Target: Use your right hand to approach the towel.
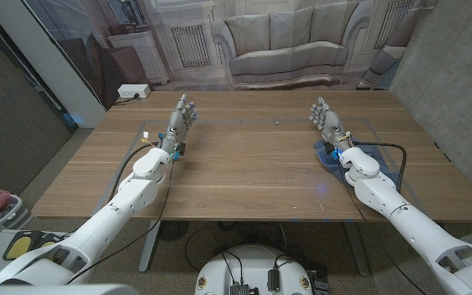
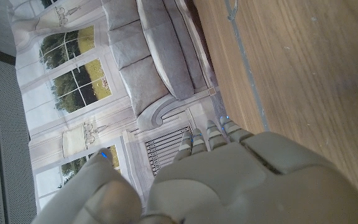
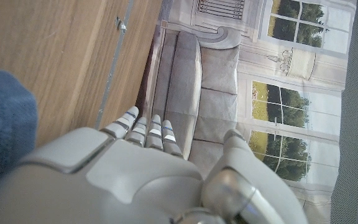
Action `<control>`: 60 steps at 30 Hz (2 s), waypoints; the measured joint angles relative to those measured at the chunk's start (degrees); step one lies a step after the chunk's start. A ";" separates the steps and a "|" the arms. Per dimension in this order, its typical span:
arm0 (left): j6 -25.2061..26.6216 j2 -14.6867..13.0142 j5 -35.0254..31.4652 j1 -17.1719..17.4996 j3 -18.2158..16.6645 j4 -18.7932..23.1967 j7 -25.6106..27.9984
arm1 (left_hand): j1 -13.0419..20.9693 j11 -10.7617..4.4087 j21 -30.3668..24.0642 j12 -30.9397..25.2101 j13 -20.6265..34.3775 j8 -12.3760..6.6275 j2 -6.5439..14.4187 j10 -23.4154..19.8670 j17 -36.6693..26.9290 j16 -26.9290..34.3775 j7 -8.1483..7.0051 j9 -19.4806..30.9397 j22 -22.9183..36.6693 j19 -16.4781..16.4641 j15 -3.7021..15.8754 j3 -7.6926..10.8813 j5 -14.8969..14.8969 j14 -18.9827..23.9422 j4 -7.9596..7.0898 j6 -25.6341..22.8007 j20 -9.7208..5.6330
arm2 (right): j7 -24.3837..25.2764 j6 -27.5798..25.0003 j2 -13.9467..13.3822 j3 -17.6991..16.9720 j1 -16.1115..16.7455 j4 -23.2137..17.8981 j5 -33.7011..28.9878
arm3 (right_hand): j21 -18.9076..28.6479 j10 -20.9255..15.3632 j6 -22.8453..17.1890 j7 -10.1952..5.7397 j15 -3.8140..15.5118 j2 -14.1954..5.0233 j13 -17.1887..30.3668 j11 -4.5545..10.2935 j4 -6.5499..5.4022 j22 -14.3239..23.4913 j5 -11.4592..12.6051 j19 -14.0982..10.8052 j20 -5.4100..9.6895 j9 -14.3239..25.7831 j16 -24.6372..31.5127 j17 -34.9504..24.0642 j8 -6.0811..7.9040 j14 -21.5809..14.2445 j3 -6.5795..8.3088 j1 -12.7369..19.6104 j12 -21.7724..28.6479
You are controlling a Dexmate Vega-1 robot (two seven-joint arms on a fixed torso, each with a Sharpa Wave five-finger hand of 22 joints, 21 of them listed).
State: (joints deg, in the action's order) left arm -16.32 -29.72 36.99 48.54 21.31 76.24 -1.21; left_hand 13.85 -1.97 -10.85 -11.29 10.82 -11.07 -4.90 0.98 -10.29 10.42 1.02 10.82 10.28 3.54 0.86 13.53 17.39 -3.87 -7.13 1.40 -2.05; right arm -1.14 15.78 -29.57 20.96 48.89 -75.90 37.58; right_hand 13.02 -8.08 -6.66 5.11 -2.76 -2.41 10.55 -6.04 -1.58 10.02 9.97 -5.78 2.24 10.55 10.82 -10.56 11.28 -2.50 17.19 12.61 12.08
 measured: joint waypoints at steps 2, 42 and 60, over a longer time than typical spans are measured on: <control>0.57 -0.13 -0.25 0.09 0.00 0.36 0.55 | 0.00 0.00 0.00 0.00 0.00 0.00 0.00 0.00 0.00 0.00 0.00 0.00 0.00 0.00 0.00 0.00 0.00 0.00 0.00 0.00 0.00 | 0.01 -0.09 -0.22 -0.31 0.54 -0.96 0.08 | 0.01 0.00 0.00 0.00 0.00 0.28 0.00 0.00 0.00 0.00 0.00 0.00 0.00 0.00 0.00 0.00 0.00 0.00 0.00 0.43 0.00; 2.34 -0.49 -1.77 -0.53 0.83 1.93 1.76 | 1.97 -0.18 -0.45 -0.86 -0.02 -0.89 1.19 -1.46 0.01 0.44 0.01 -0.01 -0.02 -0.55 0.20 0.65 0.42 1.45 0.66 -1.68 0.11 | -2.92 2.30 -0.52 -1.99 2.02 -1.87 1.01 | 0.01 0.01 -1.03 -0.41 -0.43 0.06 -0.02 0.00 0.01 0.25 0.00 -0.61 0.00 -0.02 0.36 0.02 0.00 -0.44 -0.01 0.64 -0.01; 0.96 -1.00 -3.21 0.70 0.54 3.74 3.14 | 2.56 -0.17 -0.45 -0.85 -0.02 -0.89 1.81 -2.07 0.02 0.44 0.20 -0.02 -0.02 -0.54 -0.10 0.78 0.41 1.75 0.79 -2.28 0.11 | -2.18 3.03 -2.86 -3.27 4.55 -5.61 1.01 | 0.01 -1.08 -1.64 -1.03 -0.30 -0.17 -0.02 0.00 0.49 0.25 0.00 -1.14 -0.10 -0.02 0.36 0.02 0.00 -0.94 -0.03 0.84 0.23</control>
State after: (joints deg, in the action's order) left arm -15.35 -30.72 33.78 49.24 21.85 79.98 1.93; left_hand 16.42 -2.14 -11.30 -12.14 10.79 -11.96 -3.09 -1.10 -10.28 10.86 1.22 10.80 10.26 3.00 0.76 14.31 17.80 -2.12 -6.33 -0.88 -1.95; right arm -3.32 18.82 -32.43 17.69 53.45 -81.51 38.59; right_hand 13.03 -9.16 -8.31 4.08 -3.07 -2.58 10.53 -6.03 -1.09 10.27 9.97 -6.92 2.14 10.53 11.17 -10.53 11.27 -3.45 17.16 13.45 12.31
